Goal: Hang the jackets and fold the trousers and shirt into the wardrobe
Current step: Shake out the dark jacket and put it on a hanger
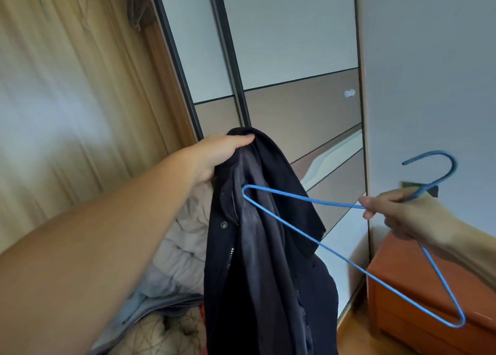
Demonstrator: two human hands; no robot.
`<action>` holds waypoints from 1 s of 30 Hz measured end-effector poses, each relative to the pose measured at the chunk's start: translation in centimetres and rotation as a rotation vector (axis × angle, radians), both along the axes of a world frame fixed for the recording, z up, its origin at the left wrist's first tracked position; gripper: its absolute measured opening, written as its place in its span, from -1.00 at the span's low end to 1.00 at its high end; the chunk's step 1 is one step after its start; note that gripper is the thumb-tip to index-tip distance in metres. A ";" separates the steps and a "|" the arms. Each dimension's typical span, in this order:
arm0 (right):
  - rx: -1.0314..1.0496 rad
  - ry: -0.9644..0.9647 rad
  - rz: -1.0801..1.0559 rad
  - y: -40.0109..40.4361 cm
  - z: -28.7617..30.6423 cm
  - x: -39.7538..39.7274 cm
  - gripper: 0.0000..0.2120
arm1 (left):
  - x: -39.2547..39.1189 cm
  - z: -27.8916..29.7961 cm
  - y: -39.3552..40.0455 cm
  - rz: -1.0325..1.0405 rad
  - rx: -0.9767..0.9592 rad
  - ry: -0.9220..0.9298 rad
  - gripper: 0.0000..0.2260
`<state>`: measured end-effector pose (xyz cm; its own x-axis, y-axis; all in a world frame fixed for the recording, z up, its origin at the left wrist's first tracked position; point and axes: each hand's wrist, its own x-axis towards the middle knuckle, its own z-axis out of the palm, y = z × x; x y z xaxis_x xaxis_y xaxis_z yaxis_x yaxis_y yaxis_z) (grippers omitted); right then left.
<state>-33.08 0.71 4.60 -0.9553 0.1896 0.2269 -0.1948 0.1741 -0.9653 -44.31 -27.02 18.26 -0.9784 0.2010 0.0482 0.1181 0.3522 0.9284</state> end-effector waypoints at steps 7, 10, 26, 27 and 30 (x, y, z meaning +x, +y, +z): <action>0.617 0.130 -0.177 -4.5 3.6 -0.9 -0.68 | 0.0 0.7 -1.8 -0.067 -0.207 0.075 -0.76; 0.753 0.148 -0.220 -5.7 4.7 -1.0 -0.69 | 0.2 0.7 -2.4 -0.073 -0.264 0.068 -0.90; 0.849 0.111 0.013 -8.5 6.4 -0.6 -0.68 | -0.5 0.1 -5.3 0.060 -0.328 0.054 -0.85; 0.842 0.101 -0.010 -8.2 6.2 -0.9 -0.68 | -0.4 0.2 -5.5 0.059 -0.343 0.055 -0.86; 0.803 0.092 -0.034 -7.8 5.9 -1.5 -0.68 | -0.1 0.1 -5.9 0.062 -0.302 0.058 -0.91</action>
<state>-34.53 -7.12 10.49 -0.9230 -0.0363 0.3831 -0.2494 0.8147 -0.5236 -44.37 -32.95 18.40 -0.9866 0.1550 0.0513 0.1375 0.6194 0.7730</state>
